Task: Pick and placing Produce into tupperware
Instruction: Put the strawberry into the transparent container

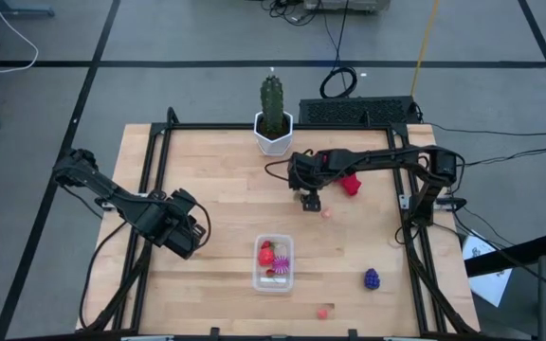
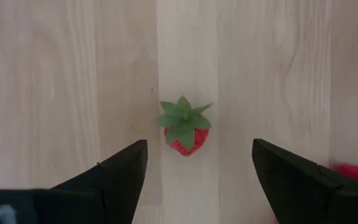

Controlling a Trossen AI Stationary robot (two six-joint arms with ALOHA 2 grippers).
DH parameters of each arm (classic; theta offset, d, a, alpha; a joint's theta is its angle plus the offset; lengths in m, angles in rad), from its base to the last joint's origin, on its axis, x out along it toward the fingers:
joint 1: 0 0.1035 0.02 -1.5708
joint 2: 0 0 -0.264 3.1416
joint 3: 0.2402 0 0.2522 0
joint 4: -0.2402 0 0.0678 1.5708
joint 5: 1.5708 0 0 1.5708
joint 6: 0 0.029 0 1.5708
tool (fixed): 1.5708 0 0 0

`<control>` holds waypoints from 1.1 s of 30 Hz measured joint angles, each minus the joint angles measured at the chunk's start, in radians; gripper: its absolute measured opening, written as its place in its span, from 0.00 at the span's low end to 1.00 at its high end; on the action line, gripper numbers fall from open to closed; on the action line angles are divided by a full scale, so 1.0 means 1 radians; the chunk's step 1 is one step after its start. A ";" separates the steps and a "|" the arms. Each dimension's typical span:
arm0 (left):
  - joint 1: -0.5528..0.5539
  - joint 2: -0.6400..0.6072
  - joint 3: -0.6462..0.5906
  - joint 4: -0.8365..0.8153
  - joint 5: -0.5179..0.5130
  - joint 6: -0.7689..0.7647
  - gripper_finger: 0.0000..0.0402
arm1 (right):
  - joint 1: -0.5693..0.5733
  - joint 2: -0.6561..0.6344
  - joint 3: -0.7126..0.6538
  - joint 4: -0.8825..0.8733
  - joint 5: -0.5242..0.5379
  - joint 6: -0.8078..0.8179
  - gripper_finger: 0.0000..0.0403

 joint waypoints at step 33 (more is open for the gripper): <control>0.000 0.000 0.000 0.000 0.000 0.000 0.44 | -0.035 0.099 0.036 0.004 -0.054 -0.055 0.70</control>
